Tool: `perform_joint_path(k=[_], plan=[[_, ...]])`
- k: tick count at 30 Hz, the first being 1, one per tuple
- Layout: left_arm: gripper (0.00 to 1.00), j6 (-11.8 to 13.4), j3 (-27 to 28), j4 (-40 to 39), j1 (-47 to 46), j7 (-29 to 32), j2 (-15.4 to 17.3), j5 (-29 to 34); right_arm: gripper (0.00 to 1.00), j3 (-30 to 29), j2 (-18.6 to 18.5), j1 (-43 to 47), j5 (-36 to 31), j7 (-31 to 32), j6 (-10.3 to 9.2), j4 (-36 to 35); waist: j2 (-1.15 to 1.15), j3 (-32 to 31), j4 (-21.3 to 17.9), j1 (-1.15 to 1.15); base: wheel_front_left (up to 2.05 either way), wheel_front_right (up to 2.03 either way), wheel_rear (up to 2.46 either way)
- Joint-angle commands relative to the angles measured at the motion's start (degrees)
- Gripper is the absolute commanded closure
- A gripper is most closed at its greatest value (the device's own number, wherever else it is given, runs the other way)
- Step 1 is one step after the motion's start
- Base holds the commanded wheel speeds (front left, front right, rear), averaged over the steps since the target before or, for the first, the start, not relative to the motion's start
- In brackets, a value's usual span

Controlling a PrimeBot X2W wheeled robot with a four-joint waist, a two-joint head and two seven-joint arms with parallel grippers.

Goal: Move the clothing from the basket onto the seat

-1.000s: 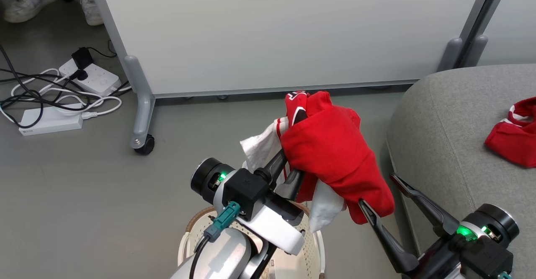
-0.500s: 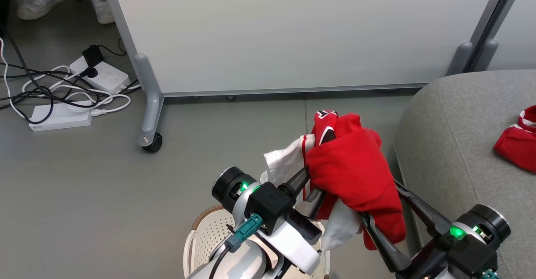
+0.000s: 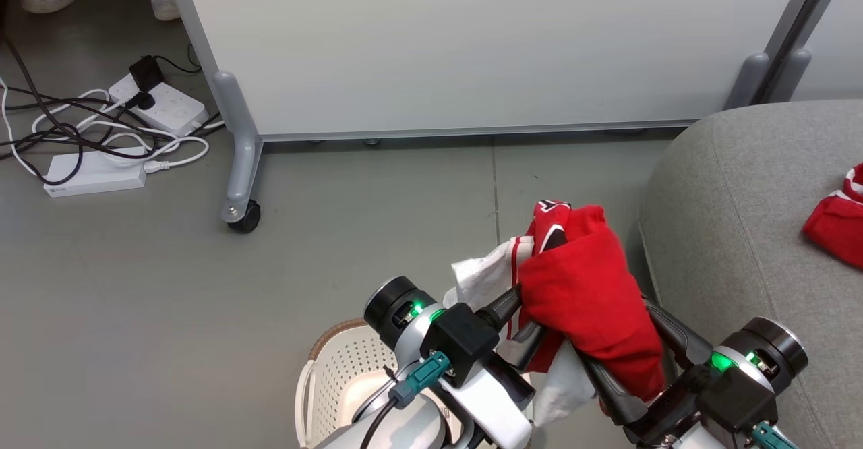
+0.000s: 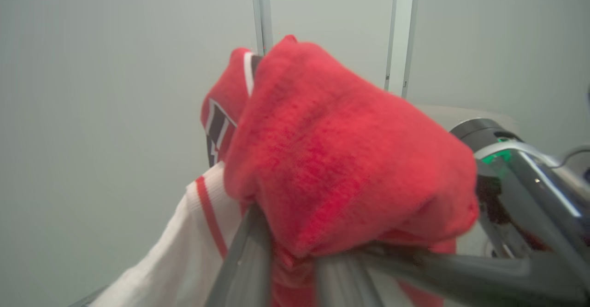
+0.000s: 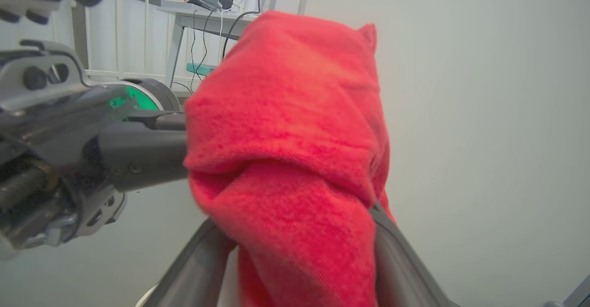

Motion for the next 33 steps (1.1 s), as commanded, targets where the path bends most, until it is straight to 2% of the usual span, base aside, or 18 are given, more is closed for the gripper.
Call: perform_joint_path(k=[1,8,9,10,11,17,27,28,29,31,33], plan=[[1.0,-0.18,-0.56,0.02,-1.06,-0.23,0.09,-0.55,0.0,0.13,0.22,-0.91,-0.6,-0.01,0.02,0.55,0.0,0.14,0.08,0.0,0.0,0.0,0.0],[1.0,-0.12,-2.49,0.62,-1.78,-0.23,0.09,-2.07,0.0,0.06,1.54,-0.81,1.44,-0.01,0.02,2.33,0.0,0.28,0.31,0.0,0.0,0.0,0.0],[1.0,0.04,-2.53,0.68,-1.85,-0.23,0.09,-2.15,0.57,0.0,1.64,-0.97,1.87,-0.01,0.02,2.71,0.0,0.26,0.32,0.0,0.0,0.0,0.0],[1.0,0.18,-2.56,0.68,-1.93,-0.24,0.09,-2.34,0.82,0.05,1.78,-1.21,2.11,-0.01,0.02,2.91,0.0,0.25,0.34,0.0,0.0,0.0,0.0],[1.0,0.28,-2.66,0.67,-1.91,-0.24,0.09,-2.37,1.0,0.09,1.91,-1.45,2.19,-0.01,0.02,3.16,0.0,0.26,0.35,0.0,0.0,0.0,0.0],[1.0,0.55,-2.92,0.76,-1.91,-0.11,0.09,-2.74,1.0,-0.49,3.2,-1.66,3.15,-0.02,0.02,3.6,0.0,0.32,0.54,0.0,0.0,0.0,0.0],[1.0,0.97,-2.05,0.73,-1.79,-0.11,0.14,-2.59,1.0,-1.15,3.23,-1.48,3.05,-0.02,0.02,3.42,0.0,0.29,0.74,0.0,0.0,0.0,0.0],[0.97,1.06,-1.88,0.74,-1.66,-0.11,0.15,-2.52,1.0,-1.58,3.31,-1.4,3.14,-0.02,0.02,3.54,0.0,0.29,0.74,0.0,0.0,0.0,0.0],[0.79,1.14,-1.82,0.96,-1.47,-0.1,0.18,-2.4,1.0,-2.18,3.43,-1.31,3.17,-0.02,0.02,3.7,0.0,0.25,0.75,0.0,0.0,0.0,0.0],[0.26,1.13,-1.77,1.37,-1.24,-0.11,0.19,-2.03,1.0,-3.35,3.54,-1.13,3.22,-0.02,0.02,3.97,0.0,0.25,0.75,0.0,0.0,0.0,0.0],[0.0,1.01,-1.5,1.55,-1.03,-0.11,0.15,-1.58,1.0,-4.58,3.47,-1.14,2.87,-0.02,0.02,4.2,0.0,0.28,0.74,0.0,0.0,0.0,0.0]])
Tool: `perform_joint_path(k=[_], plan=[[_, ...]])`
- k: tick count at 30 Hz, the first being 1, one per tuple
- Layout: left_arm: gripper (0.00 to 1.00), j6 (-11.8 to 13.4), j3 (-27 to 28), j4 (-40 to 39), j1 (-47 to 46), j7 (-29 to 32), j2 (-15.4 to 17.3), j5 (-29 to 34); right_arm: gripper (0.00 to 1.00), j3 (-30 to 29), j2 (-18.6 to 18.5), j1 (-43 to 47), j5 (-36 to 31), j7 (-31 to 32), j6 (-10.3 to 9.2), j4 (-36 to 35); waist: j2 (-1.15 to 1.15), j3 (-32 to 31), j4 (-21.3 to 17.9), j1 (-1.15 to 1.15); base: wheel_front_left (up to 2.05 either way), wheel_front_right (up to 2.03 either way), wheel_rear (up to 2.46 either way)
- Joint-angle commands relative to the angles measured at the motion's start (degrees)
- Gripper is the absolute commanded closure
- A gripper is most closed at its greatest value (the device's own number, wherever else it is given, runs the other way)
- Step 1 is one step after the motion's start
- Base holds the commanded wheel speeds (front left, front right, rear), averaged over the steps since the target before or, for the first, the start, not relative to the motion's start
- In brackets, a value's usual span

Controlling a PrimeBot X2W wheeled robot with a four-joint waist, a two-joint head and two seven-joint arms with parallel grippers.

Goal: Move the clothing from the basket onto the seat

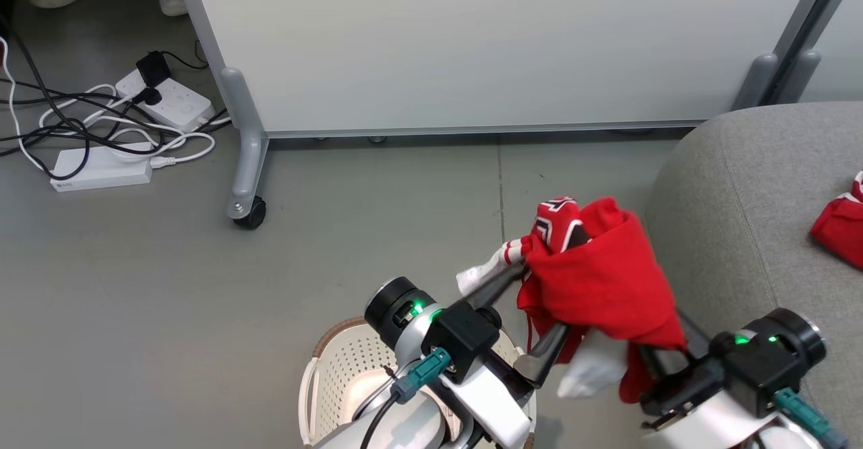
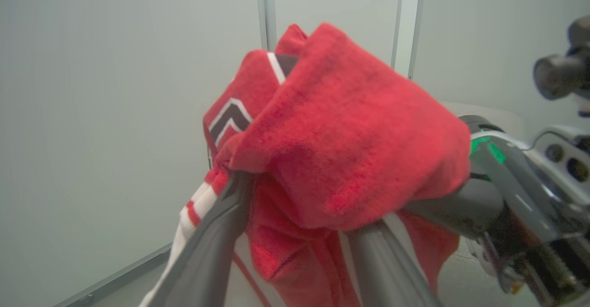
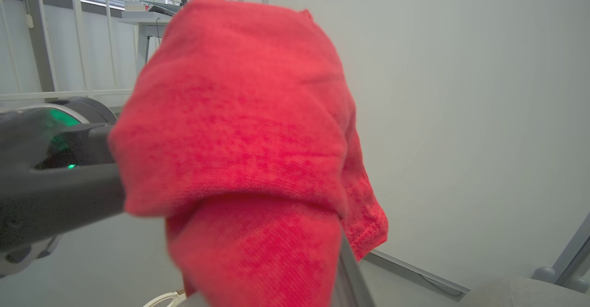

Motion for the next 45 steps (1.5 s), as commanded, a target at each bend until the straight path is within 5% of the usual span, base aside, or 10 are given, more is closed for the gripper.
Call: perform_joint_path(k=[1,22,45], plan=[[0.0,0.27,0.66,0.07,0.54,0.04,0.24,0.54,1.0,-0.94,-0.27,-0.19,-0.39,-0.03,0.02,0.13,0.0,0.01,-0.03,0.0,0.0,0.0,0.0],[0.0,-3.78,7.38,5.75,8.89,0.04,0.24,6.74,1.0,-18.4,2.5,2.6,0.35,-0.04,0.02,5.14,0.0,0.0,-0.61,0.0,0.0,0.0,0.0],[0.0,-7.41,9.62,7.97,16.36,0.04,0.23,9.88,1.0,-24.68,4.58,6.75,1.43,-0.03,0.02,11.64,0.0,-1.65,-0.22,0.0,0.0,0.0,0.0]])
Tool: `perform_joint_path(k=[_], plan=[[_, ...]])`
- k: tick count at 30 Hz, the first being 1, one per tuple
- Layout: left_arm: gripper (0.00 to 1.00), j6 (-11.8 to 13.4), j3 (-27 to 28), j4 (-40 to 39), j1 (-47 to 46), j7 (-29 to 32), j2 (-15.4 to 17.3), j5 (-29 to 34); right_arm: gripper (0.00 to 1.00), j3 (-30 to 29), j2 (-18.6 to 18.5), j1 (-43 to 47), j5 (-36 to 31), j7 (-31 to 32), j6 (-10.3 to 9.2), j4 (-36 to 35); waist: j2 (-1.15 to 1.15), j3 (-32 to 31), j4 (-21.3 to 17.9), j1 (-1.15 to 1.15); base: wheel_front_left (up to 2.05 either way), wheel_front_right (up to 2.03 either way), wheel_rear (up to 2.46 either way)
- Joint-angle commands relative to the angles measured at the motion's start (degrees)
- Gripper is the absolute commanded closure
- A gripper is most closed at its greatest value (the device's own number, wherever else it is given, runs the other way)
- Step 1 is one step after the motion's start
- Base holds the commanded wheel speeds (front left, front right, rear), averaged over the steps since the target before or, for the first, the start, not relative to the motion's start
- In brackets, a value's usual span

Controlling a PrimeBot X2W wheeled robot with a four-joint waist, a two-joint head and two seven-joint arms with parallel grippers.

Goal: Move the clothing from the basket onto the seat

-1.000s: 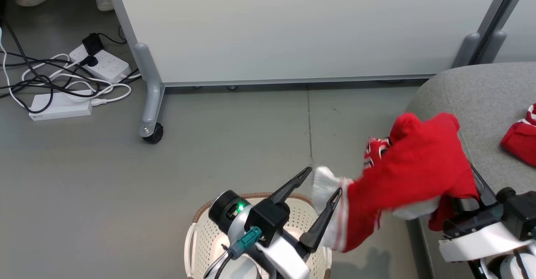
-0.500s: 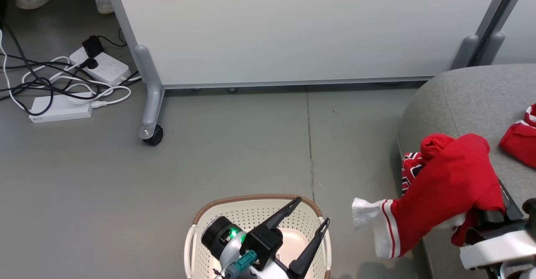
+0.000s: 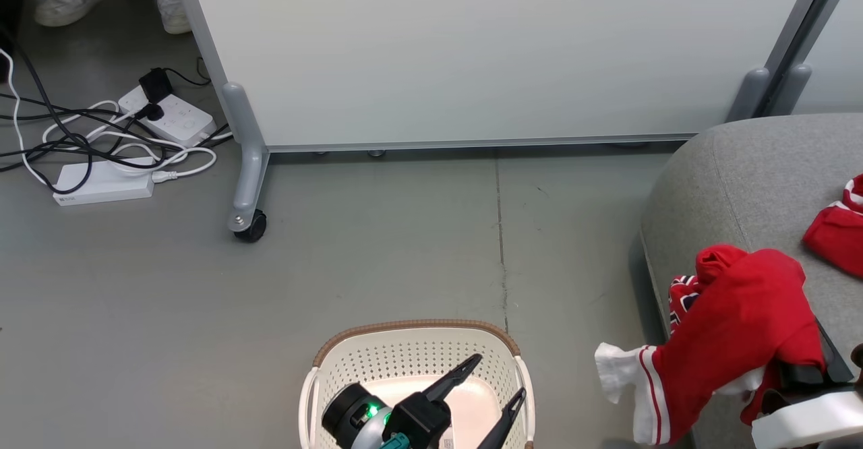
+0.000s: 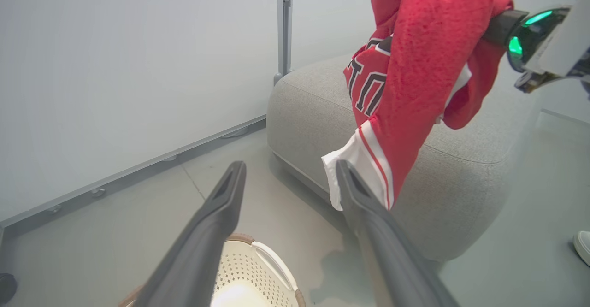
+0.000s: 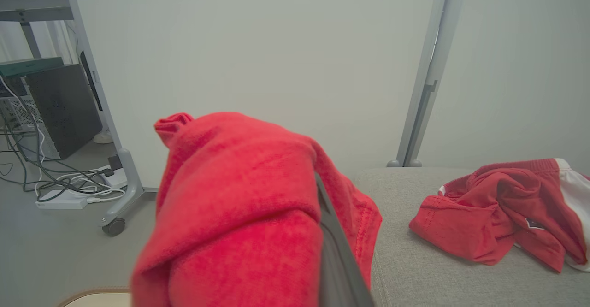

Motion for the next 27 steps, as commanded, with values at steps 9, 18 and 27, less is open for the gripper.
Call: perform_joint_path(k=[9,18,27], plan=[[0.0,0.16,1.02,-0.36,0.49,0.04,0.23,0.03,1.0,-0.11,-0.11,0.15,0.62,-0.05,0.02,0.64,0.0,0.65,0.38,0.0,0.0,0.0,0.0],[0.0,0.66,1.18,-0.53,-0.18,0.04,0.23,-0.33,1.0,0.08,-0.25,-0.52,0.89,-0.05,0.02,0.71,0.0,1.12,0.34,0.0,0.0,0.0,0.0],[0.0,0.75,1.51,-0.3,-0.68,0.04,0.22,-0.54,1.0,0.02,-0.31,-1.24,0.9,-0.05,0.02,0.75,0.0,1.43,-0.54,0.0,0.0,0.0,0.0]])
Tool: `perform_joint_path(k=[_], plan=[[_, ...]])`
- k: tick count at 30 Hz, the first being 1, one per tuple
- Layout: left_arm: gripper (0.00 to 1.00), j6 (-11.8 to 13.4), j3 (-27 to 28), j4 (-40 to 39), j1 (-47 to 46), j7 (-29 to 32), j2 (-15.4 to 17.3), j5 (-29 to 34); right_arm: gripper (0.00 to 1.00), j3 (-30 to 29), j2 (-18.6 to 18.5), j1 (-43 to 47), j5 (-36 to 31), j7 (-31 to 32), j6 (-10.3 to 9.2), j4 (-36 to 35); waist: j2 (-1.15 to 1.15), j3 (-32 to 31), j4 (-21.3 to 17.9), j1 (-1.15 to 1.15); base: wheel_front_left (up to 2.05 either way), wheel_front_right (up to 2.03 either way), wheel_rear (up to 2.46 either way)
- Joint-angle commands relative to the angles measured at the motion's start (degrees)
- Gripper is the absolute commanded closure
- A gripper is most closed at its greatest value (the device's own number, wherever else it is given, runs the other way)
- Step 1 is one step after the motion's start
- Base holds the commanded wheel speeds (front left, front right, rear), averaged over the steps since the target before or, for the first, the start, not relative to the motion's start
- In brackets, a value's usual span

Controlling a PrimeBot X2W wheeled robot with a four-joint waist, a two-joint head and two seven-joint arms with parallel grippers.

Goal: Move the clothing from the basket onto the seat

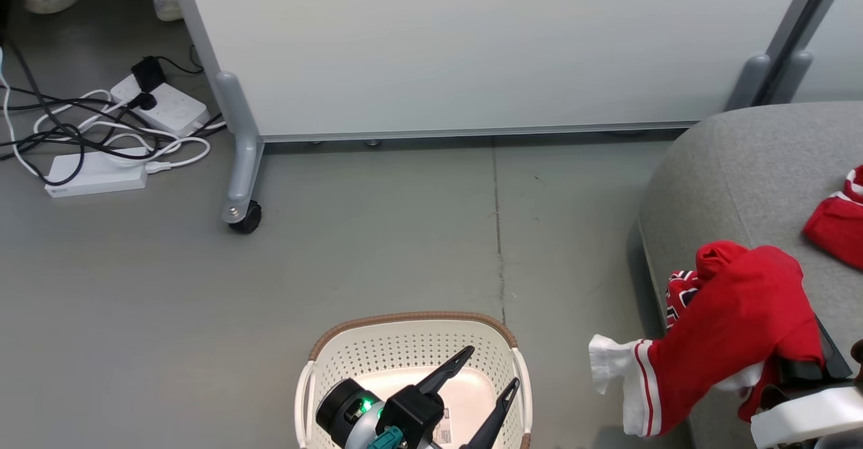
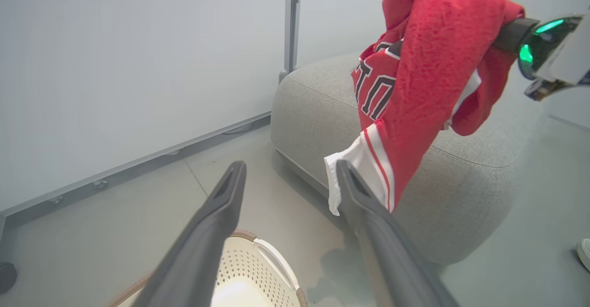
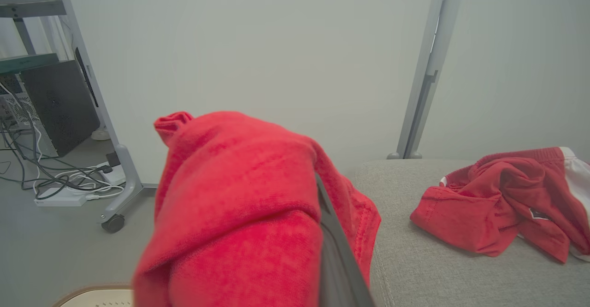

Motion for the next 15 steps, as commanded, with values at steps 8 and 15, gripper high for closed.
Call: perform_joint_path(k=[8,15], plan=[[0.0,-0.02,0.76,0.22,-1.42,0.04,0.22,0.32,1.0,0.23,-0.28,-1.88,0.49,-0.05,0.02,-0.1,0.0,1.18,-4.46,0.0,0.0,0.0,0.0],[0.0,0.1,1.01,0.2,-2.66,0.03,0.22,0.7,1.0,-0.24,0.01,-2.18,0.67,-0.04,0.02,-0.05,0.0,2.61,-10.19,0.0,0.0,0.0,0.0]])
